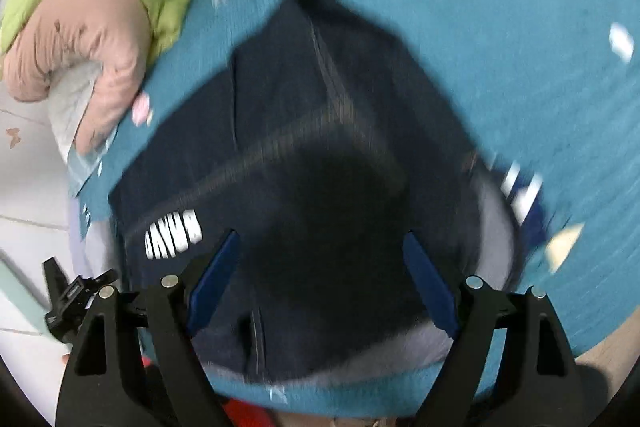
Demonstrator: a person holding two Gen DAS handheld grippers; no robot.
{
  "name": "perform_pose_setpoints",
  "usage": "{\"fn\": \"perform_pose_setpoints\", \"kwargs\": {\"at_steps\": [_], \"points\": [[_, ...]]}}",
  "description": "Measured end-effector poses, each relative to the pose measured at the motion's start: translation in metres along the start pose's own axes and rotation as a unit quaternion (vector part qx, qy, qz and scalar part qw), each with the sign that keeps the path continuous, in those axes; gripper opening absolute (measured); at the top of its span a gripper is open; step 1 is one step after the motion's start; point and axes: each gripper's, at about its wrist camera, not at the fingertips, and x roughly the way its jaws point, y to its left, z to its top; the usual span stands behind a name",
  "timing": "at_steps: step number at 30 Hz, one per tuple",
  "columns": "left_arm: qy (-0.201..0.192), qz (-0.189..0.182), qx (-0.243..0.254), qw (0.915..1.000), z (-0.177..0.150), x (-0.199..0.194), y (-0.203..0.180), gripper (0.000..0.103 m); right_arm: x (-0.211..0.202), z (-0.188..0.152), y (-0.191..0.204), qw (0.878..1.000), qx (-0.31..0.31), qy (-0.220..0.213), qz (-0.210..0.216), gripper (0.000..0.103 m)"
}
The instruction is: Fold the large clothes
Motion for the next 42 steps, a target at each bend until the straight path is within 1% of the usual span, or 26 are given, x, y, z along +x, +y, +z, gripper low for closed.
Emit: {"fn": "perform_pose_setpoints", "kwargs": {"at_steps": [3,4,6,7,9,11,12,14,16,17,18,19,20,21,22,24,27,29,31,33,35,37,39,40,41,42], "points": [[0.023,-0.012,0.006,0.9996,-0.020,0.015,0.000,0.093,0.016,-0.015,0.000,0.998,0.019,0.028,0.048,0.065],[0.031,-0.019,0.010,0.9993,-0.024,0.022,0.000,0.093,0.018,-0.016,0.001,0.998,0.019,0.030,0.053,0.063],[0.025,-0.012,0.018,0.9995,-0.027,0.027,-0.003,0.093,0.025,-0.015,0.002,0.998,0.024,0.027,0.059,0.060],[0.023,-0.006,0.029,0.9993,-0.028,0.027,-0.006,0.093,0.027,-0.015,0.002,0.997,0.029,0.026,0.064,0.060],[0.024,-0.015,0.057,0.9979,-0.028,0.027,-0.016,0.091,0.031,-0.012,0.001,0.996,0.049,0.021,0.078,0.060],[0.022,-0.029,0.071,0.9968,-0.029,0.025,-0.022,0.074,0.032,-0.008,0.001,0.992,0.068,0.014,0.110,0.058],[0.021,-0.043,0.074,0.9961,-0.027,0.026,-0.025,0.064,0.033,-0.005,0.001,0.988,0.079,0.011,0.135,0.052],[0.012,-0.060,0.061,0.9962,-0.018,0.029,-0.027,0.064,0.033,0.001,0.001,0.987,0.090,-0.007,0.129,0.051],[0.007,-0.071,0.028,0.9971,-0.007,0.033,-0.021,0.064,0.037,0.007,-0.001,0.987,0.101,-0.013,0.121,0.049],[0.005,-0.083,0.009,0.9965,-0.003,0.033,-0.018,0.064,0.039,0.010,-0.004,0.985,0.118,-0.014,0.121,0.045],[0.001,-0.091,-0.002,0.9958,0.000,0.032,-0.014,0.062,0.039,0.011,-0.007,0.984,0.133,-0.017,0.120,0.037],[-0.004,-0.094,-0.010,0.9955,0.003,0.030,-0.010,0.051,0.037,0.013,-0.009,0.985,0.135,-0.023,0.108,0.030],[-0.008,-0.086,-0.011,0.9962,0.006,0.029,-0.007,0.042,0.034,0.014,-0.009,0.988,0.126,-0.027,0.086,0.014],[-0.007,-0.079,-0.007,0.9968,0.006,0.028,-0.004,0.028,0.031,0.015,-0.009,0.991,0.114,-0.030,0.066,0.004],[-0.008,-0.082,0.004,0.9966,0.005,0.026,-0.002,0.022,0.026,0.015,-0.007,0.993,0.097,-0.030,0.060,0.004],[-0.015,-0.084,0.028,0.9960,0.002,0.021,-0.002,0.018,0.019,0.011,-0.005,0.993,0.094,-0.032,0.056,0.002],[-0.027,-0.075,0.044,0.9959,-0.005,0.009,-0.005,0.014,0.004,0.004,-0.004,0.993,0.095,-0.045,0.054,0.002],[-0.038,-0.068,0.054,0.9955,-0.009,-0.006,-0.009,0.013,-0.006,-0.001,0.002,0.995,0.077,-0.050,0.041,0.002],[-0.047,-0.057,0.068,0.9949,-0.013,-0.019,-0.015,0.012,-0.013,-0.004,0.006,0.995,0.076,-0.049,0.034,0.002],[-0.058,-0.040,0.088,0.9937,-0.018,-0.030,-0.022,0.012,-0.026,-0.013,0.001,0.995,0.082,-0.052,0.038,0.000],[-0.066,-0.030,0.101,0.9923,-0.025,-0.039,-0.027,0.011,-0.035,-0.017,-0.008,0.995,0.071,-0.066,0.015,0.000],[-0.071,-0.025,0.106,0.9915,-0.026,-0.040,-0.027,0.011,-0.037,-0.018,-0.016,0.995,0.075,-0.068,0.021,0.000],[-0.057,-0.028,0.095,0.9934,-0.022,-0.033,-0.020,0.012,-0.025,-0.015,-0.018,0.995,0.081,-0.040,0.041,0.001],[-0.045,-0.028,0.085,0.9950,-0.019,-0.026,-0.018,0.012,-0.016,-0.016,-0.021,0.994,0.092,-0.019,0.050,0.005],[-0.030,-0.030,0.073,0.9964,-0.017,-0.016,-0.016,0.012,-0.008,-0.017,-0.022,0.992,0.104,-0.003,0.065,0.005],[-0.023,-0.031,0.068,0.9970,-0.016,-0.009,-0.015,0.022,0.000,-0.019,-0.022,0.990,0.112,0.012,0.086,0.007]]}}
